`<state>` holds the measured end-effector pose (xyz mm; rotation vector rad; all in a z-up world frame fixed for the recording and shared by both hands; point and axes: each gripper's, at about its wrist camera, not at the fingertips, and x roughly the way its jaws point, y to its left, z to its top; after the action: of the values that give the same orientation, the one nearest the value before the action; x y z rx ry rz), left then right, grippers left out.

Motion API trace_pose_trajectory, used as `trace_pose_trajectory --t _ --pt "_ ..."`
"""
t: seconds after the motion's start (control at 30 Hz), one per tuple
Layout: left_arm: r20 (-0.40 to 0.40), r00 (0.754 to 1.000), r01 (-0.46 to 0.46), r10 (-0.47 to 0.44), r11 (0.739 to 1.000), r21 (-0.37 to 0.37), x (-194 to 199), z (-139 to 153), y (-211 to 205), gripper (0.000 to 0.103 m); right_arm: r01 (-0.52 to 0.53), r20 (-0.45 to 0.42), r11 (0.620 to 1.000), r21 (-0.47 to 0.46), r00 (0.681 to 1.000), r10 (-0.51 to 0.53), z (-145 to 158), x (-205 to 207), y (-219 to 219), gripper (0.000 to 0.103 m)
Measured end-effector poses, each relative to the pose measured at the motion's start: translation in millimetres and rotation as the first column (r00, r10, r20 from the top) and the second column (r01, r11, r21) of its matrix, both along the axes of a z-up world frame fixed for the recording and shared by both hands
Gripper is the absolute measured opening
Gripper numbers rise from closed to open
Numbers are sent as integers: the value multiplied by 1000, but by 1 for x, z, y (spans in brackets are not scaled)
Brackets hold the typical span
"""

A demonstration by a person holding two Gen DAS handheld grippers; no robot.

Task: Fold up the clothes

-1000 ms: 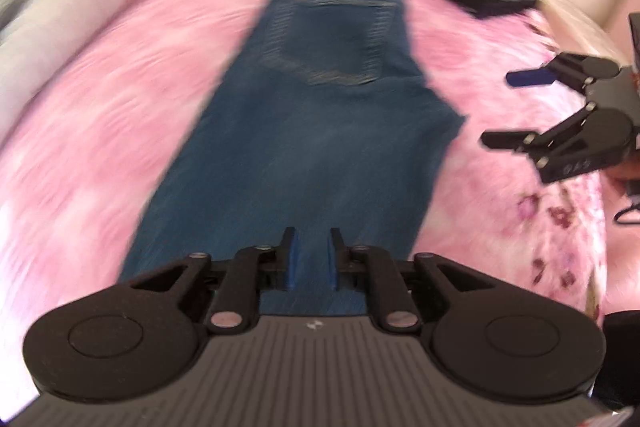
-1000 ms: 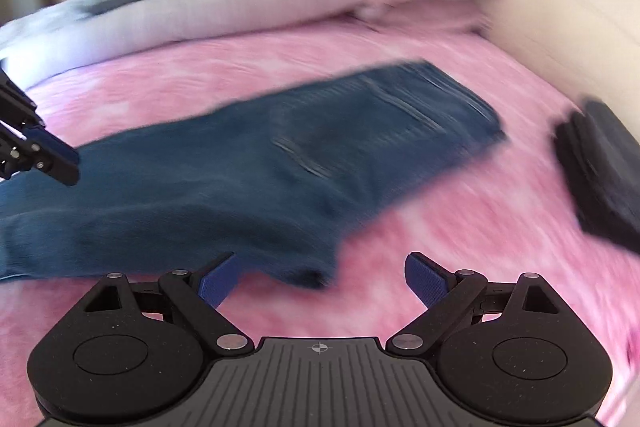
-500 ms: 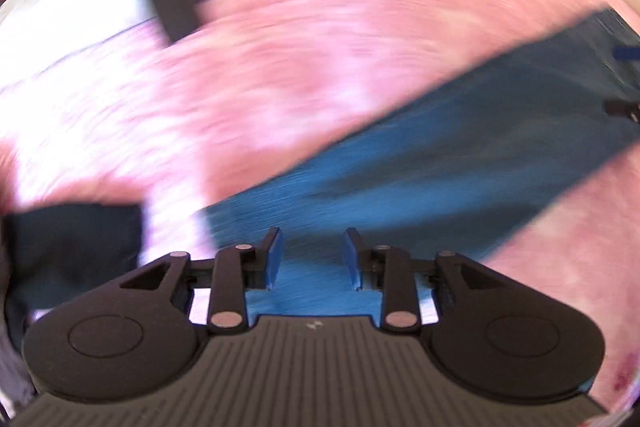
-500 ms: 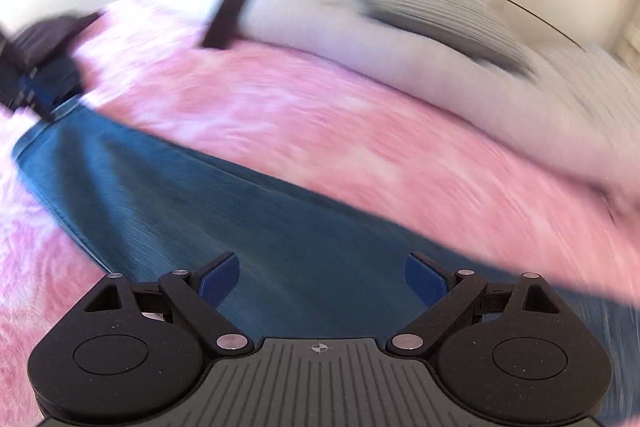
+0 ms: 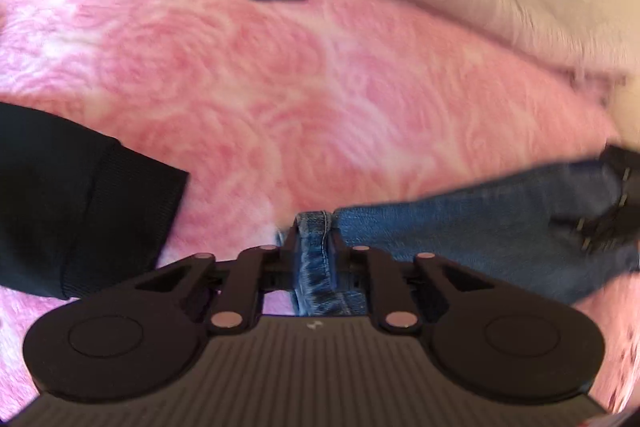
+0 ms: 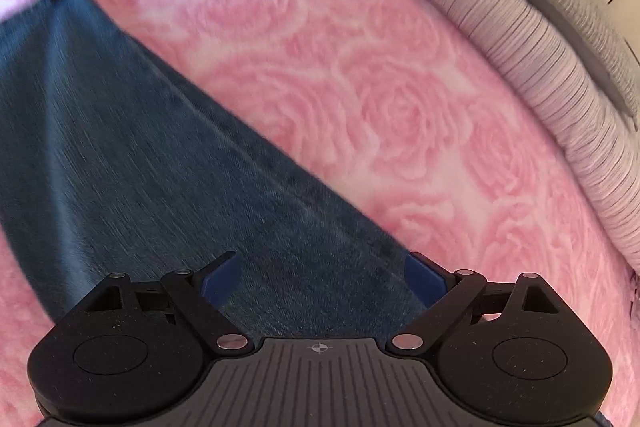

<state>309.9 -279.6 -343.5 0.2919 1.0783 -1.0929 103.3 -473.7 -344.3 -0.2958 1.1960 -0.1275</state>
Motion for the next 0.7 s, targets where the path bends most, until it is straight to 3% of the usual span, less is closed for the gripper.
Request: trace_pose_trajectory --t 0.1,0.2,0.37,0.43,0.5,0.7 --pt "23 999 39 -40 999 38 -5 -5 -5 9 65 21 998 11 998 -65 4 -7 -9 92" --pt "22 999 49 -50 998 43 -3 -3 -6 9 149 68 988 -39 987 -146 13 -20 -27 92" --pt "61 996 63 -67 995 74 -9 -2 -9 9 372 81 921 -119 928 -364 4 -37 -85 92" --pt "71 996 47 -52 996 79 -11 -2 -10 9 413 88 907 -79 910 -406 -8 -35 -107 92" --pt "89 995 39 -47 995 89 -14 -1 -12 9 405 150 910 -89 909 -390 -13 -28 -118 92" --pt "114 992 34 -48 992 123 -19 7 -16 9 504 218 864 -13 844 -489 3 -43 -120 92"
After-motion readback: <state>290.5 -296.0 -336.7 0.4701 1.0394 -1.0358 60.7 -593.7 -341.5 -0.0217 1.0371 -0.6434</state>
